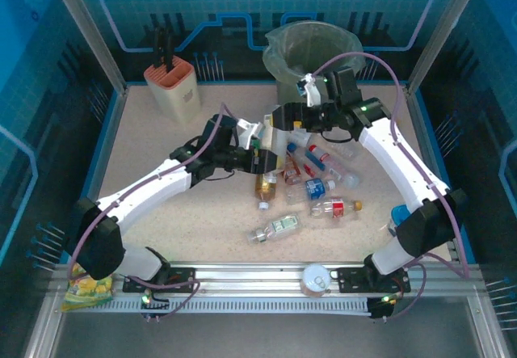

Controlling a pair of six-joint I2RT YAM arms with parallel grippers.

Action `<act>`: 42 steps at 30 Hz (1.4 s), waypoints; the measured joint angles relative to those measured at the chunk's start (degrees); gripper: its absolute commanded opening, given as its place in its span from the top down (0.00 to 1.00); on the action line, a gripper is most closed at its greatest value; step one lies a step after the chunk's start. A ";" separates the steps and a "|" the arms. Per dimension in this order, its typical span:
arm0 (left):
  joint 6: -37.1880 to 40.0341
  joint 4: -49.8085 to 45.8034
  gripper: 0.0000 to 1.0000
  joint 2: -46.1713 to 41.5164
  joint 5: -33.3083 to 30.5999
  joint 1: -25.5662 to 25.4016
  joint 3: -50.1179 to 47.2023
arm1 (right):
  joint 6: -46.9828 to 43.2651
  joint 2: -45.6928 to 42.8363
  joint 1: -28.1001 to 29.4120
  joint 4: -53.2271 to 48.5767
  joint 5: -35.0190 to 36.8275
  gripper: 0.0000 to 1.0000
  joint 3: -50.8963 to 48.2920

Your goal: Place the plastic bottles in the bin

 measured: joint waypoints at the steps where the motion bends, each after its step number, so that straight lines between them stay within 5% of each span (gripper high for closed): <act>1: 0.20 0.04 1.00 0.00 0.28 -0.31 0.00 | 0.07 0.39 -0.13 0.22 0.17 0.06 0.00; 9: 1.29 1.92 1.00 0.61 1.18 -0.94 0.00 | 2.29 2.97 -1.62 3.39 -0.70 0.35 -0.26; 14: 1.42 2.25 1.00 1.49 1.18 -1.03 0.00 | 3.23 2.95 -1.73 4.24 -0.68 0.42 -0.94; 18: 1.38 2.36 0.91 1.57 1.16 -1.03 0.00 | 3.78 2.89 -2.01 4.48 -0.72 0.50 -1.36; 23: 1.36 2.89 0.74 1.55 1.14 -1.07 0.00 | 3.74 2.40 -2.01 4.52 -0.42 0.55 -1.36; 29: 0.66 4.68 0.02 0.52 0.68 -1.14 -1.07 | 3.39 1.46 -2.05 4.61 0.26 0.59 -1.33; 42: 0.09 4.85 0.01 -7.04 -2.60 -1.14 -4.37 | -3.93 0.85 -2.54 2.71 6.80 0.81 5.86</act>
